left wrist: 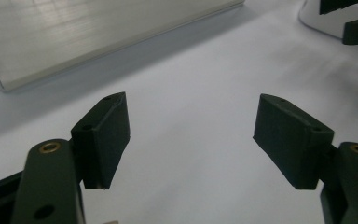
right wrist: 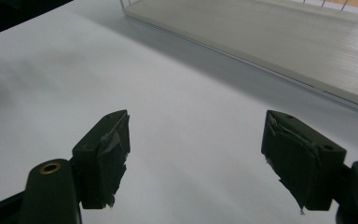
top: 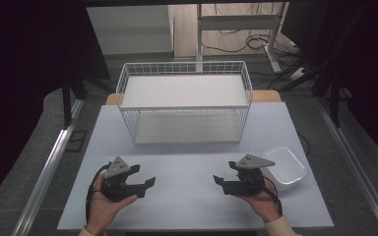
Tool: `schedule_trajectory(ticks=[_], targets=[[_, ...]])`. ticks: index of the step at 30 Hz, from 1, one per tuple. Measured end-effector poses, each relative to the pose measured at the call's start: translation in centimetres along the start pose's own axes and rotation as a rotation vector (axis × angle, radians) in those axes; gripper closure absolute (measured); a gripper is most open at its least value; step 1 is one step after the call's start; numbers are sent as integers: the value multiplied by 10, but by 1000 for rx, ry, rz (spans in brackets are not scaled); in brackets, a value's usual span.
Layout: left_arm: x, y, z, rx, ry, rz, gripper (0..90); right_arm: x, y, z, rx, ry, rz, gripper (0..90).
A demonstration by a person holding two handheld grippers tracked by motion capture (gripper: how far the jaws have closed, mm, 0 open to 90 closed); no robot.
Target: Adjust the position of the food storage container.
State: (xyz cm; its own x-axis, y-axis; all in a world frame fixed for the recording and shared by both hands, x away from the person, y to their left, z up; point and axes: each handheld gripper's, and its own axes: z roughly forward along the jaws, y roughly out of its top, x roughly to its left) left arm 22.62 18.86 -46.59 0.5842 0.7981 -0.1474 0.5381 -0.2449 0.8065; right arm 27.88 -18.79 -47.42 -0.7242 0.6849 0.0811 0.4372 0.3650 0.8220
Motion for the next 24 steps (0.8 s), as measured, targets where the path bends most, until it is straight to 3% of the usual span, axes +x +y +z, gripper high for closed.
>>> schedule_trajectory(ticks=[12,24], targets=[[-4,0,3,4,-16,11,262,-2,7,-1,30,34,-20,228],[0,0,-2,-10,-3,1,255,-9,24,-20,24,12,-11,228]])
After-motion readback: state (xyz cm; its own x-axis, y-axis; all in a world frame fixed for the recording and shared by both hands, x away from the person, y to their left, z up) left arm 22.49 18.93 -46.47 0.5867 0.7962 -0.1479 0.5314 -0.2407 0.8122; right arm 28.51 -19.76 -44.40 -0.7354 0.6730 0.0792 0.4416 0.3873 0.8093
